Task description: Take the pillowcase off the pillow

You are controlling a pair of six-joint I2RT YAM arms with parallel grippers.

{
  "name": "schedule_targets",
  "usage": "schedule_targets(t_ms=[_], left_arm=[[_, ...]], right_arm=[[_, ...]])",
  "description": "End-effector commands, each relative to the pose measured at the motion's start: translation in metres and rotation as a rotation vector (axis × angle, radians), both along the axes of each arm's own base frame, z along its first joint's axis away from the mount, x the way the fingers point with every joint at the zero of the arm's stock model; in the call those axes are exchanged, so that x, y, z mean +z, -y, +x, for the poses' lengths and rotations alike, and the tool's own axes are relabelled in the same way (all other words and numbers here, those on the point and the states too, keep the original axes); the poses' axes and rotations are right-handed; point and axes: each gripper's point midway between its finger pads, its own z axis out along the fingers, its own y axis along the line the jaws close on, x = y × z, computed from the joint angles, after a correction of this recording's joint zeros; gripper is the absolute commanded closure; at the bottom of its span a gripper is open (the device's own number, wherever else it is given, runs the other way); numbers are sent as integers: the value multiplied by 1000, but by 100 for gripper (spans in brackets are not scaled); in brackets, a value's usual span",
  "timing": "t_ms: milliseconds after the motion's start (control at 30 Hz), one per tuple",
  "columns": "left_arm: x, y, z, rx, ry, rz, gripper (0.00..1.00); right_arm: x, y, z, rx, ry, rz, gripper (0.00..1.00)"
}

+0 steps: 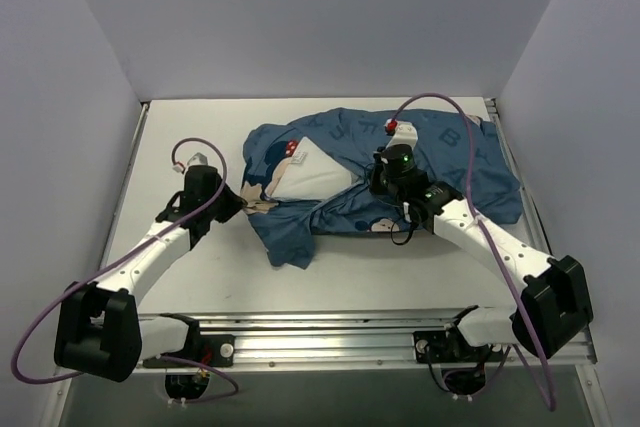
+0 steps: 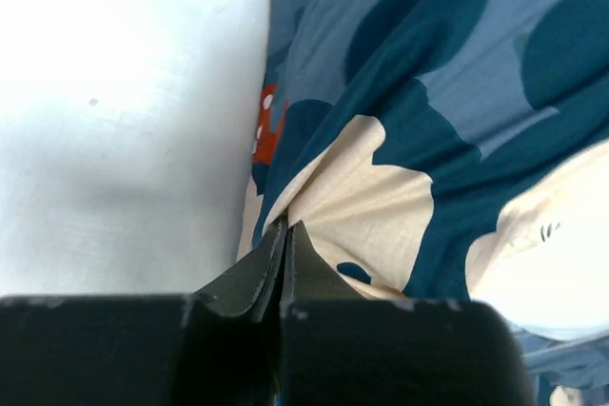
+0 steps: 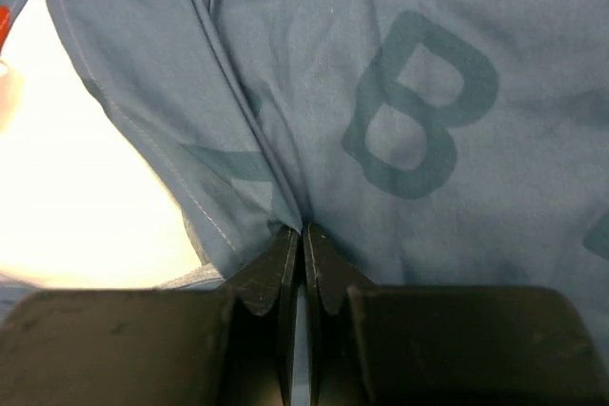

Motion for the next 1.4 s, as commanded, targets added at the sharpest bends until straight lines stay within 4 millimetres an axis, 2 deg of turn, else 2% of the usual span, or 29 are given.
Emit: schedule_targets(t_ms=[0, 100, 167, 200, 233, 267, 300, 333, 367, 400, 433, 500, 533, 633, 667, 800, 867, 933, 967, 1033, 1067, 1100, 1200, 1300, 1367], left_arm=[[-56, -51, -31, 192, -169, 90, 98], [-72, -30, -28, 120, -211, 17, 98], [-76, -15, -21, 61, -205, -13, 98], [-72, -8, -19, 32, -189, -23, 98], [-66, 1, -16, -3, -160, -36, 98], [-56, 6, -14, -32, -124, -21, 98], [-52, 16, -16, -72, -105, -3, 98], [-47, 17, -16, -75, -87, 22, 98], [-37, 20, -15, -95, -56, 32, 98], [-33, 25, -17, -112, -43, 35, 98], [-31, 26, -19, -118, -41, 38, 98], [-25, 28, -21, -130, -24, 40, 98], [-24, 30, -23, -136, -22, 42, 98], [-24, 30, -27, -143, -18, 48, 98], [-24, 30, -28, -143, -19, 47, 98], [-26, 34, -32, -156, -20, 46, 98], [-25, 35, -34, -159, -18, 44, 98], [-25, 34, -35, -159, -18, 46, 98], [-24, 33, -36, -158, -17, 47, 98], [-25, 30, -38, -150, -23, 56, 98], [-23, 29, -39, -149, -18, 58, 98], [-22, 29, -40, -149, -19, 60, 98], [-21, 27, -42, -149, -17, 66, 98], [-24, 27, -44, -152, -23, 67, 98], [-26, 28, -45, -157, -32, 65, 98]], right_arm=[[-8, 24, -5, -34, -25, -65, 100], [-24, 6, -11, 43, -69, -37, 100], [-22, -11, -11, 86, -58, -33, 100], [-19, -18, -13, 110, -51, -45, 96], [-15, -21, -14, 107, -38, -72, 85], [-13, -25, -20, 119, -48, -108, 80], [5, -46, -26, 166, -12, -113, 73], [16, -50, -26, 163, 16, -138, 61], [24, -55, -30, 173, 29, -152, 57], [45, -73, -37, 203, 73, -143, 52], [54, -78, -39, 205, 100, -152, 40], [70, -85, -42, 184, 149, -182, 32], [84, -100, -49, 218, 180, -176, 24], [91, -131, -54, 282, 209, -167, 18], [82, -142, -53, 305, 198, -184, 18], [70, -172, -50, 358, 183, -195, 19], [54, -181, -42, 363, 178, -199, 25], [39, -187, -36, 384, 157, -204, 30], [22, -188, -31, 385, 129, -222, 30], [7, -182, -17, 340, 110, -209, 30], [-3, -179, -12, 324, 97, -210, 29], [-17, -168, -7, 296, 72, -221, 26], [-44, -160, -4, 286, 21, -247, 10], [-70, -161, -12, 332, -54, -282, 0], [-88, -161, -23, 367, -118, -290, 0]])
